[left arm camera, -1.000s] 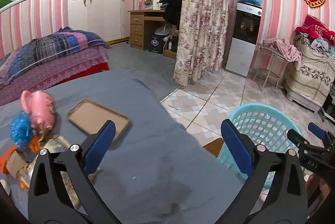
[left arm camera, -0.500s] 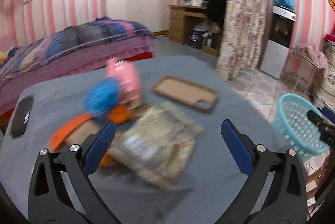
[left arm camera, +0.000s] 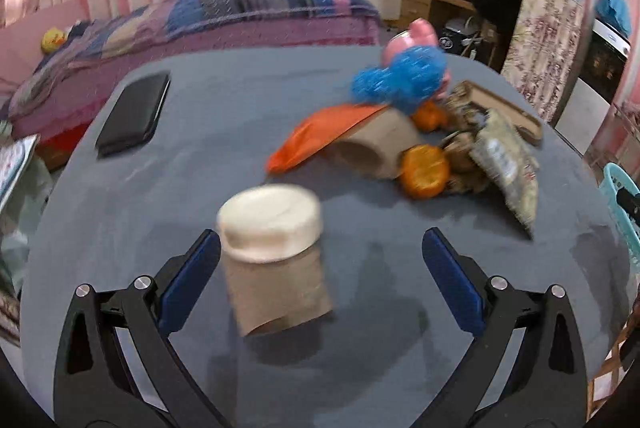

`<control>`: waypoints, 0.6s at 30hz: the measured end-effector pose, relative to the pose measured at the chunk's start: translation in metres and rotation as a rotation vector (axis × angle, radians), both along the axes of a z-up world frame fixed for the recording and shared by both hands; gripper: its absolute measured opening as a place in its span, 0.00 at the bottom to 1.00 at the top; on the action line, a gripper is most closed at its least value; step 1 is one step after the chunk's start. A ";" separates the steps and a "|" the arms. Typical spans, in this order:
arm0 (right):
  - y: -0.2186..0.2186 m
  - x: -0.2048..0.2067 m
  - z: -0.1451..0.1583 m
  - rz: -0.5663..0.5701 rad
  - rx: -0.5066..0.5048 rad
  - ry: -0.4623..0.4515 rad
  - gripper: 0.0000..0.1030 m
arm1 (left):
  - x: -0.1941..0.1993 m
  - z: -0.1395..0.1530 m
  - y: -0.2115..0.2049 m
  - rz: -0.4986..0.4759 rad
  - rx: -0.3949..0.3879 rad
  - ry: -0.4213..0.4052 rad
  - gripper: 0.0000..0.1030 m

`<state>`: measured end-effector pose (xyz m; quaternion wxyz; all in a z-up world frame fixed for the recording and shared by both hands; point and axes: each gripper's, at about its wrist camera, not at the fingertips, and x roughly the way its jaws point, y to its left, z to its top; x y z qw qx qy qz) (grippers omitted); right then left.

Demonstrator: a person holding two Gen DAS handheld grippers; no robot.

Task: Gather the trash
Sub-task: 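Grasp the white round lid with the left gripper while the right gripper grasps the printed wrapper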

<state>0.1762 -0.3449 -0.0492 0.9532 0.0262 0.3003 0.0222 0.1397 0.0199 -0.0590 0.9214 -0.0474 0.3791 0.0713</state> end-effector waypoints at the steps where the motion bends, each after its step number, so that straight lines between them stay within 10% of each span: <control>1: 0.005 -0.001 -0.002 0.010 -0.010 0.006 0.96 | -0.002 -0.002 0.002 0.002 0.000 0.005 0.95; 14: 0.032 0.003 -0.012 0.043 -0.024 0.082 0.96 | 0.022 -0.004 0.033 -0.005 -0.073 0.061 0.93; 18: 0.056 0.004 -0.001 0.079 -0.029 0.062 0.96 | 0.033 -0.008 0.037 -0.047 -0.110 0.096 0.80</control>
